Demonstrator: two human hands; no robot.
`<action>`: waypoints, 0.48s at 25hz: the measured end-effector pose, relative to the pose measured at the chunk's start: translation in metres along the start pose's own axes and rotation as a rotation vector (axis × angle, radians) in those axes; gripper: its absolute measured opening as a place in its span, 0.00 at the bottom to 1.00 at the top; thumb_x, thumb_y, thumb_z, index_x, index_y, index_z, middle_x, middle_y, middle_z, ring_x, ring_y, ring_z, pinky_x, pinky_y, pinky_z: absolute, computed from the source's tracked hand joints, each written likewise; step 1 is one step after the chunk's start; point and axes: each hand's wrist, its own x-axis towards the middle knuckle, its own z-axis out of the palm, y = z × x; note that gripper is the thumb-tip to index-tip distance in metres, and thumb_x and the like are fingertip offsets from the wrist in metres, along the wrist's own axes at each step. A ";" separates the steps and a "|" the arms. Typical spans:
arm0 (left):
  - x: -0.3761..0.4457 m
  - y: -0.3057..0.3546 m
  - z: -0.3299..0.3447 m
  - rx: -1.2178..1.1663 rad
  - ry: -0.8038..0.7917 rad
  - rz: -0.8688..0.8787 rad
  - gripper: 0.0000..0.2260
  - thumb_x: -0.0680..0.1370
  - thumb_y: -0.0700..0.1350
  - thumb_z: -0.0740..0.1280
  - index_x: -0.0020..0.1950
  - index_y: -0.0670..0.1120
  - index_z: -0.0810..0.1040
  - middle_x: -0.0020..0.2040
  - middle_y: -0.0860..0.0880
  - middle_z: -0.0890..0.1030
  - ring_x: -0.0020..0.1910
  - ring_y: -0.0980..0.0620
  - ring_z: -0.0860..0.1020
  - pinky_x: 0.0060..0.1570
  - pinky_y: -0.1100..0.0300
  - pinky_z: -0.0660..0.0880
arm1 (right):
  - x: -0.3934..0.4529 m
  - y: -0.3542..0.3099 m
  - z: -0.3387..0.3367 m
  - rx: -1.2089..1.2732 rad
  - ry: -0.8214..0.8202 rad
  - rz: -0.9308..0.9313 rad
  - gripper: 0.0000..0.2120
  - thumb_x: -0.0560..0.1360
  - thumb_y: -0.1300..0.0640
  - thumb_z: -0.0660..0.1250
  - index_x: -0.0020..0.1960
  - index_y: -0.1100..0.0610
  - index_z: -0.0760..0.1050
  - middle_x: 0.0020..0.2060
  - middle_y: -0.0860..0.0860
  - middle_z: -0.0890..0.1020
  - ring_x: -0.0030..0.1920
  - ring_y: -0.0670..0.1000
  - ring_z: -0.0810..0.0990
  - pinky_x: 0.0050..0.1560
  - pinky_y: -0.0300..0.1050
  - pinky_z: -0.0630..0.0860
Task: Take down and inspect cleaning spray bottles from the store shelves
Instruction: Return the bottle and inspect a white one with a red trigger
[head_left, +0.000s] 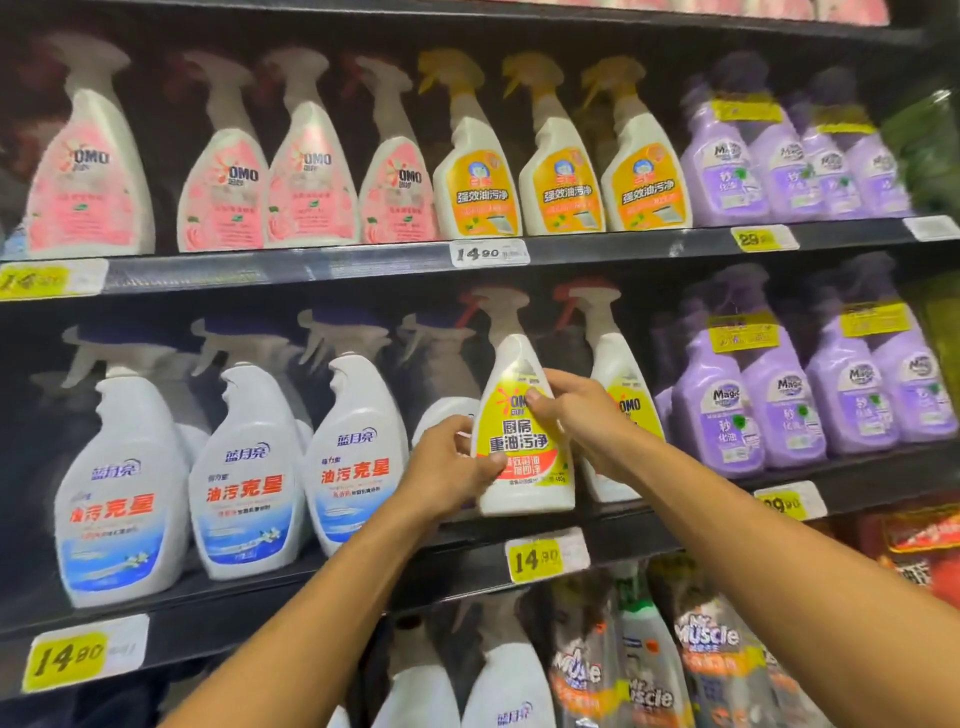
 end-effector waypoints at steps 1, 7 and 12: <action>0.003 -0.006 0.002 0.013 0.014 0.012 0.12 0.74 0.39 0.74 0.54 0.49 0.77 0.47 0.48 0.82 0.45 0.49 0.82 0.45 0.48 0.82 | 0.002 0.002 0.001 -0.009 0.004 -0.006 0.09 0.80 0.59 0.66 0.60 0.52 0.77 0.49 0.52 0.86 0.46 0.53 0.86 0.43 0.46 0.83; 0.005 -0.041 0.012 0.126 0.087 0.146 0.17 0.74 0.46 0.75 0.57 0.57 0.73 0.45 0.62 0.79 0.42 0.60 0.81 0.43 0.62 0.80 | 0.004 0.019 0.001 -0.097 -0.055 -0.093 0.13 0.80 0.60 0.67 0.62 0.48 0.77 0.50 0.46 0.86 0.47 0.48 0.86 0.42 0.40 0.82; 0.001 -0.044 0.015 0.108 0.067 0.155 0.18 0.74 0.47 0.74 0.61 0.55 0.72 0.51 0.60 0.81 0.48 0.58 0.82 0.50 0.61 0.80 | 0.009 0.023 -0.006 -0.137 -0.094 -0.130 0.13 0.80 0.59 0.67 0.63 0.48 0.76 0.52 0.46 0.85 0.47 0.44 0.86 0.41 0.37 0.82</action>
